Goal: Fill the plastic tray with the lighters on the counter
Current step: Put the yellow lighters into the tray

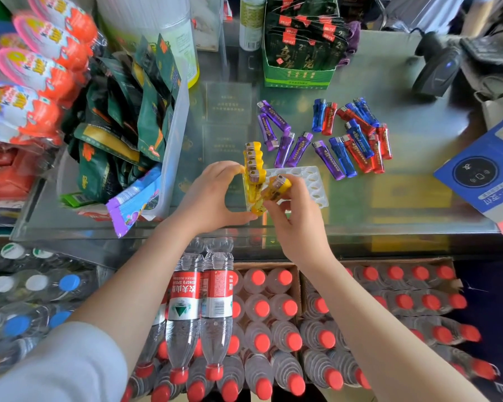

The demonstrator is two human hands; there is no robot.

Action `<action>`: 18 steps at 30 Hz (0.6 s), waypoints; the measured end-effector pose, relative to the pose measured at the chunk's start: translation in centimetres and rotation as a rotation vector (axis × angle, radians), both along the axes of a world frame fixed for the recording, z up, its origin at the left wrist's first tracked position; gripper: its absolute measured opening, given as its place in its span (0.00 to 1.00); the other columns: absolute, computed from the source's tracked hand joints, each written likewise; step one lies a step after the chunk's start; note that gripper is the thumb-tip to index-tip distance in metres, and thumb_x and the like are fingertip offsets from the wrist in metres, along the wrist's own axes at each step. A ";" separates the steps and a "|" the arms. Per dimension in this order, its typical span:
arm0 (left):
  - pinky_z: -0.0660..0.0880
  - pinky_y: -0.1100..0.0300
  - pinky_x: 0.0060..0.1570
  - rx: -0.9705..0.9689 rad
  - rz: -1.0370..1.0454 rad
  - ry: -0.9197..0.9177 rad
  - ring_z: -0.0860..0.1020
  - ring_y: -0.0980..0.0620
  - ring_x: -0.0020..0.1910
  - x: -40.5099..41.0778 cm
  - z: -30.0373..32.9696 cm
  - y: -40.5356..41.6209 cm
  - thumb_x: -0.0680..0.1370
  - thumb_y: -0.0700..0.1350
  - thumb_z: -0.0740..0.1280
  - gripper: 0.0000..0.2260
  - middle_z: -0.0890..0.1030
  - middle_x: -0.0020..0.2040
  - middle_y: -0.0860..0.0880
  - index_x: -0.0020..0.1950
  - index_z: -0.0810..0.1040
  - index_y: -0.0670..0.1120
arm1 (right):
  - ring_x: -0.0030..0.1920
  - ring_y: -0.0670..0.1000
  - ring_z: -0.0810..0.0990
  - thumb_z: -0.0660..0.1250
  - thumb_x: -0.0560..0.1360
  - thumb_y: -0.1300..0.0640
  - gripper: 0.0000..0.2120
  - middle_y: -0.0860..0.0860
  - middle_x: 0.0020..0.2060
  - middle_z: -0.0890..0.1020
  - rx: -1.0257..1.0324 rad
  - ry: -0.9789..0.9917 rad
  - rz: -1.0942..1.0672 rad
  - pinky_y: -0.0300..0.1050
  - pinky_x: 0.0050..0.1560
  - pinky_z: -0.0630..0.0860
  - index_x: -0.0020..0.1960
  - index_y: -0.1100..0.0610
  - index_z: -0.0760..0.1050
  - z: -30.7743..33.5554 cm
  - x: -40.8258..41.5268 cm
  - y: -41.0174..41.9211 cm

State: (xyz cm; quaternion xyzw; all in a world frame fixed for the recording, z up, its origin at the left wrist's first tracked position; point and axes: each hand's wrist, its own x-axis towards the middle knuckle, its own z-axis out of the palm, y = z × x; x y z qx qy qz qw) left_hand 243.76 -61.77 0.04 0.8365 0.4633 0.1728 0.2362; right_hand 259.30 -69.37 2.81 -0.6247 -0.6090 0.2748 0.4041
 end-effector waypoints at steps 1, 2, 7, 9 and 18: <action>0.61 0.58 0.64 0.000 -0.003 -0.002 0.64 0.50 0.66 0.0 0.0 0.0 0.64 0.57 0.74 0.36 0.69 0.67 0.48 0.67 0.68 0.45 | 0.35 0.45 0.74 0.65 0.73 0.64 0.12 0.44 0.38 0.76 0.019 -0.008 -0.013 0.41 0.40 0.72 0.56 0.59 0.68 0.0 0.0 0.0; 0.61 0.58 0.64 0.001 -0.004 -0.005 0.64 0.50 0.66 0.0 0.0 -0.1 0.64 0.57 0.74 0.36 0.69 0.67 0.49 0.67 0.68 0.45 | 0.35 0.43 0.73 0.65 0.73 0.64 0.11 0.43 0.38 0.75 0.043 -0.025 -0.012 0.35 0.39 0.70 0.55 0.60 0.70 0.1 -0.1 0.1; 0.59 0.62 0.62 -0.010 -0.006 0.005 0.63 0.52 0.67 0.1 0.2 -0.1 0.65 0.57 0.74 0.36 0.68 0.68 0.50 0.68 0.66 0.46 | 0.39 0.44 0.74 0.67 0.71 0.66 0.11 0.49 0.44 0.75 0.127 -0.082 0.058 0.27 0.43 0.69 0.53 0.62 0.74 0.4 -0.3 0.1; 0.59 0.60 0.63 -0.020 -0.004 0.005 0.62 0.52 0.67 0.0 0.2 -0.1 0.65 0.57 0.73 0.36 0.68 0.68 0.50 0.68 0.66 0.46 | 0.41 0.39 0.73 0.68 0.70 0.65 0.12 0.46 0.42 0.76 0.098 -0.064 0.067 0.26 0.45 0.68 0.53 0.61 0.73 0.8 -0.2 0.2; 0.60 0.58 0.64 -0.020 0.004 0.017 0.63 0.52 0.67 0.1 0.0 0.1 0.65 0.60 0.72 0.35 0.68 0.68 0.50 0.67 0.67 0.48 | 0.30 0.46 0.66 0.70 0.69 0.65 0.10 0.47 0.31 0.71 0.030 -0.232 0.181 0.26 0.38 0.66 0.50 0.63 0.76 1.9 1.3 1.2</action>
